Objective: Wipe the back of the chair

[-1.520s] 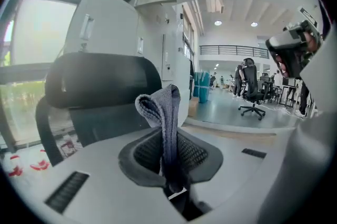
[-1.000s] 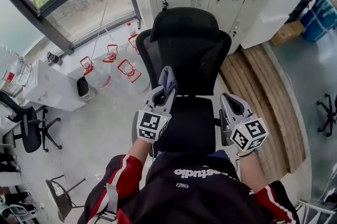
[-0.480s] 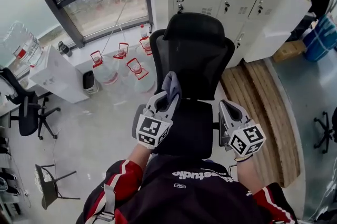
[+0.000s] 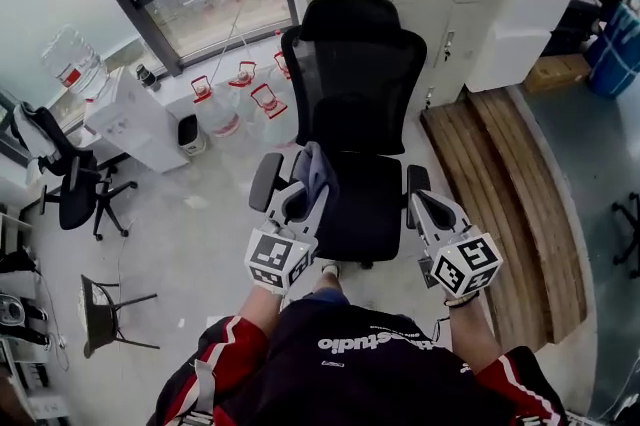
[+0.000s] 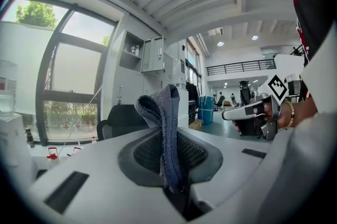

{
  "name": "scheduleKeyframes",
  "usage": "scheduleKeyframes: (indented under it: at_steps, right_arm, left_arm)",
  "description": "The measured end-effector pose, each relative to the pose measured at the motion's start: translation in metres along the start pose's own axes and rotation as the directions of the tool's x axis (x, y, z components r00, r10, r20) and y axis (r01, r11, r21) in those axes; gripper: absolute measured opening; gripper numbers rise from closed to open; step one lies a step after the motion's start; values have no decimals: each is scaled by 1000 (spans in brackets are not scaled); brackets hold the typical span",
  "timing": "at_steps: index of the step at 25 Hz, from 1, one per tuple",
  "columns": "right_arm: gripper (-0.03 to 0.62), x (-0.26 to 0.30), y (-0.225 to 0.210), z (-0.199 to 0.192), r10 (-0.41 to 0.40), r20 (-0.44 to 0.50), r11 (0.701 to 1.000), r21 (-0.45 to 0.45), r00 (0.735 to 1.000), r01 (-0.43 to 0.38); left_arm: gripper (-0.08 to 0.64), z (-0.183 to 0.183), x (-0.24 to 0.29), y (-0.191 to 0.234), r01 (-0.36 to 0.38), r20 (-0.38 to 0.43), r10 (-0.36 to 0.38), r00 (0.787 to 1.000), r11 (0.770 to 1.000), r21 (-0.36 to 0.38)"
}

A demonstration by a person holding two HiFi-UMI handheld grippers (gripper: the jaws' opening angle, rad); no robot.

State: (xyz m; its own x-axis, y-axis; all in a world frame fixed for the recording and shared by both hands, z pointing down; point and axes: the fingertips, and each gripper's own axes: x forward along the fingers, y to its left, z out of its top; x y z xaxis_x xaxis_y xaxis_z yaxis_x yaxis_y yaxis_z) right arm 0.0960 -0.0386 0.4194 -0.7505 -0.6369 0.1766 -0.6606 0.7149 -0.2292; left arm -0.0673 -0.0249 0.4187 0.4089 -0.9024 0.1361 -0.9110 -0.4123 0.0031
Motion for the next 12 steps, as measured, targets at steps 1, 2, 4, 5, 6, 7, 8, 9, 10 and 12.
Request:
scheduleKeyframes:
  at_steps: [1,2,4,5,6,7,8,9,10,12]
  right_arm:
    - [14,-12,3,-6,5,-2,1000,9,1000,-5]
    - [14,-22,7,-10,11,-1,1000,20,1000,-11]
    - [14,-39,16,-15,23,6,999,33,1000,-23]
    - [14,-47,20,-15,23,12,999,33,1000,-23]
    - [14,-55,23,-15,18,22,999,32,1000,-19]
    - [14,-63,25,-14,10,32,999,34,999,-11]
    - [14,-71,26,-13,1,42,999,39,999,-3]
    - [14,-80,28,-13,-9,49,999,47,999,7]
    - [14,-88,30,-14,-19,54,998,54,998,16]
    - [14,-105,39,-19,-38,54,997,62,998,35]
  left_arm:
    - [57,-1,-11,-11,-7,-5,7,1000,1000,-2]
    - [57,-1,-21,-20,-13,-11,13,1000,1000,-2]
    - [57,-1,-38,-34,-21,-24,21,999,1000,1]
    - [57,0,-45,-40,-21,-28,21,999,1000,-1]
    - [57,1,-51,-45,-18,-28,18,999,1000,-9]
    - [57,2,-55,-51,-12,-25,11,1000,1000,-17]
    - [57,4,-59,-57,-3,-19,3,1000,1000,-21]
    - [57,7,-62,-63,7,-14,-7,1000,1000,-19]
    - [57,9,-65,-70,17,-9,-18,1000,1000,-13]
    - [57,14,-74,-83,38,-3,-38,999,999,-1]
